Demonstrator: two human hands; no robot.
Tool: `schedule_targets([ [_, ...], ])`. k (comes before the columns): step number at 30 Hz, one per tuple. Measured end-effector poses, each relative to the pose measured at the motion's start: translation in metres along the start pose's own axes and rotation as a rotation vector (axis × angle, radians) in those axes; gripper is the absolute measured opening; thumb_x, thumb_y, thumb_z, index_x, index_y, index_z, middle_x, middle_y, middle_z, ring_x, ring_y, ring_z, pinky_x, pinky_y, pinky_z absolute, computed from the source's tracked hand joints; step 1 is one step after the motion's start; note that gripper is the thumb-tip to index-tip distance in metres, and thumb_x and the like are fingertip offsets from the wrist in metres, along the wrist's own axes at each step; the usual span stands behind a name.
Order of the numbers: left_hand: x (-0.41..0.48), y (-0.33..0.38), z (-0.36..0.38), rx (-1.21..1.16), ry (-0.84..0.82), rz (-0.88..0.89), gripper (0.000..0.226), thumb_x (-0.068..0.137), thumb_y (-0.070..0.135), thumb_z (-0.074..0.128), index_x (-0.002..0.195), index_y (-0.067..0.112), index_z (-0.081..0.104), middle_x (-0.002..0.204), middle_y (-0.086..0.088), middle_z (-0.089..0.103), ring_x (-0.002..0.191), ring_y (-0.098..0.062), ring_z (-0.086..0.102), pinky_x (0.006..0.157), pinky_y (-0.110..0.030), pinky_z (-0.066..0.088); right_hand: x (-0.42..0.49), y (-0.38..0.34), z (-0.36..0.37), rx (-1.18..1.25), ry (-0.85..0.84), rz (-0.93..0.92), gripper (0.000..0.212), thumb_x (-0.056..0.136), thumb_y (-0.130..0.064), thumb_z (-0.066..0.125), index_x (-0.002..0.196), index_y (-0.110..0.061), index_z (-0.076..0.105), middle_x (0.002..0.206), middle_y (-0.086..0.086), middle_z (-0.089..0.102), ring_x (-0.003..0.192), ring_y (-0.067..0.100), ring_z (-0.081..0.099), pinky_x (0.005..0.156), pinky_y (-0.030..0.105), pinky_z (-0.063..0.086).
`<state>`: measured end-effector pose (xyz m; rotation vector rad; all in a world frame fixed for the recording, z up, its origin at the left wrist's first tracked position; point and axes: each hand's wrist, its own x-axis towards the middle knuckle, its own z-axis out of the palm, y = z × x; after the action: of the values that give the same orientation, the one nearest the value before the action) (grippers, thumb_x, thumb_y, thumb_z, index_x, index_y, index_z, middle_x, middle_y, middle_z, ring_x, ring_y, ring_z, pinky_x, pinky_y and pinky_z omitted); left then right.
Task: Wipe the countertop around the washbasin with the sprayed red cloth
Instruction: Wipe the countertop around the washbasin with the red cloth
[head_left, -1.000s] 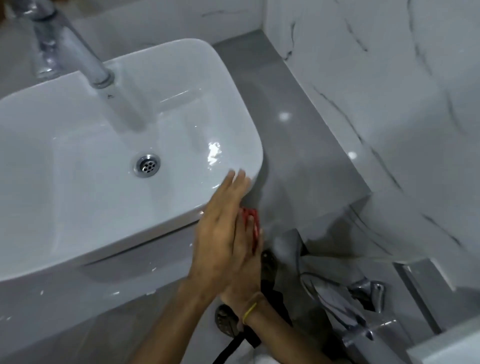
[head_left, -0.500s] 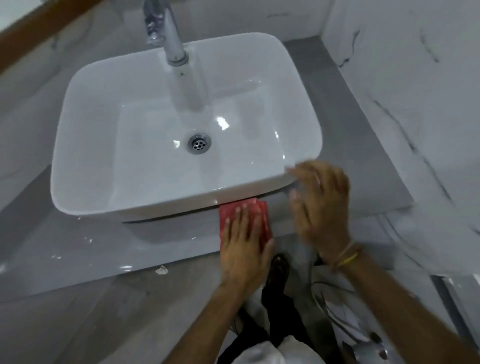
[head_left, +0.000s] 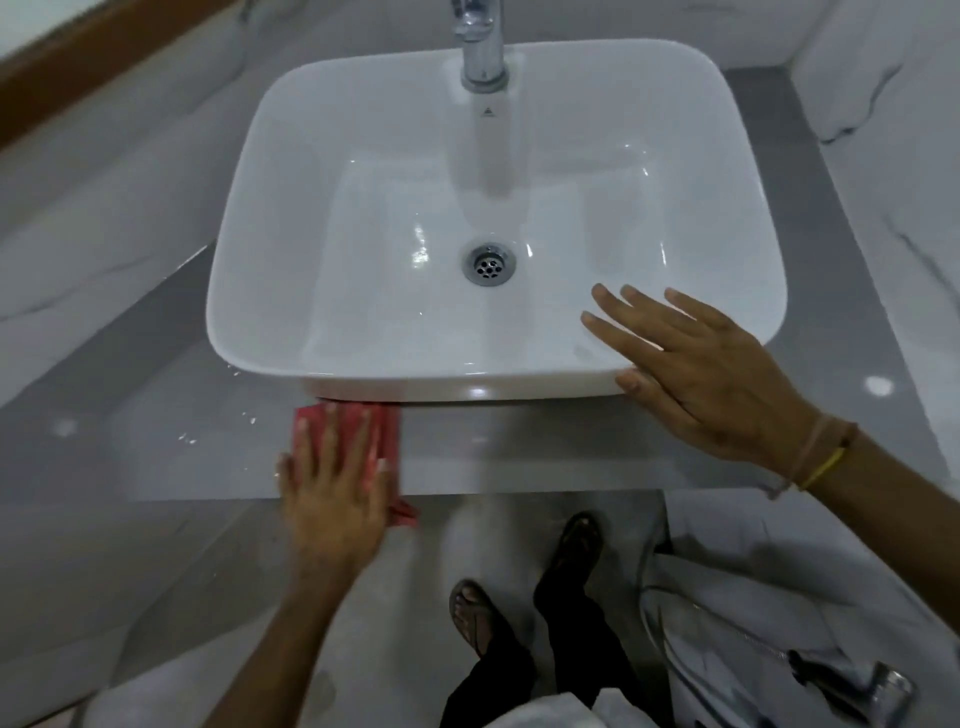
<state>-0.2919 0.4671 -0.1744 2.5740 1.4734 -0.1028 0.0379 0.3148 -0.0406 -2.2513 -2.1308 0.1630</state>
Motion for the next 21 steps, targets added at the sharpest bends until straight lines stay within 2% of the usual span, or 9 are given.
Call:
schedule_targets([
  [3,0.012,-0.044,-0.009,0.001,-0.026,-0.153,0.069,0.087,0.062,0.002,0.15,0.033,0.005,0.162,-0.004,0.006,0.148,-0.031,0.003,0.116,-0.058,0.014,0.009,-0.001,-0.01,-0.002,-0.068,-0.112,0.056,0.099,-0.042,0.017,0.151,-0.018,0.022,0.159,0.007,0.02,0.146,0.027,0.023,0.116,0.049,0.028],
  [6,0.016,-0.034,-0.013,-0.078,0.006,-0.224,0.068,0.087,0.06,0.007,0.15,0.032,0.007,0.161,-0.004,0.007,0.148,-0.031,0.003,0.117,-0.056,0.012,0.038,-0.019,-0.013,0.003,-0.093,-0.312,0.056,0.099,-0.04,0.019,0.151,-0.018,0.019,0.16,0.007,0.016,0.147,0.028,0.02,0.117,0.048,0.027],
  [10,0.003,0.026,-0.011,-0.151,0.025,-0.142,0.064,0.09,0.055,0.02,0.147,0.025,0.027,0.158,-0.009,0.023,0.146,-0.035,0.012,0.115,-0.051,0.018,0.098,-0.068,-0.001,-0.006,-0.072,-0.587,0.054,0.102,-0.037,0.019,0.153,-0.021,0.009,0.163,0.002,0.005,0.149,0.021,0.007,0.12,0.041,0.019],
  [12,-0.002,0.051,-0.003,-0.122,0.023,-0.103,0.062,0.092,0.054,0.021,0.148,0.029,0.014,0.159,-0.006,0.015,0.148,-0.033,0.005,0.117,-0.048,0.008,0.128,-0.091,0.004,0.006,-0.061,-0.668,0.054,0.104,-0.031,0.027,0.153,-0.018,0.008,0.163,0.003,0.003,0.15,0.019,0.005,0.121,0.039,0.016],
  [14,-0.003,0.057,0.002,-0.119,0.049,-0.12,0.063,0.093,0.054,0.022,0.147,0.034,-0.003,0.158,-0.003,0.011,0.147,-0.031,0.003,0.116,-0.048,0.005,0.148,-0.105,0.007,0.057,-0.086,-0.708,0.057,0.103,-0.022,0.035,0.153,-0.015,0.007,0.163,0.003,0.003,0.15,0.018,0.003,0.122,0.038,0.014],
  [18,0.009,0.027,0.0,-0.112,0.038,-0.167,0.064,0.093,0.055,0.023,0.149,0.032,0.0,0.16,-0.002,0.007,0.148,-0.028,-0.002,0.117,-0.045,0.001,0.151,-0.105,0.015,0.117,-0.116,-0.71,0.067,0.101,-0.011,0.044,0.151,-0.018,-0.001,0.163,0.002,0.0,0.15,0.017,0.0,0.122,0.04,0.016],
  [21,0.022,-0.021,-0.007,-0.138,-0.02,-0.306,0.063,0.09,0.057,0.01,0.145,0.035,-0.012,0.161,-0.001,-0.004,0.148,-0.027,-0.01,0.118,-0.046,-0.002,0.151,-0.109,0.016,0.085,-0.075,-0.719,0.065,0.1,-0.011,0.044,0.152,-0.015,0.006,0.162,0.004,0.005,0.149,0.021,0.005,0.12,0.043,0.022],
])
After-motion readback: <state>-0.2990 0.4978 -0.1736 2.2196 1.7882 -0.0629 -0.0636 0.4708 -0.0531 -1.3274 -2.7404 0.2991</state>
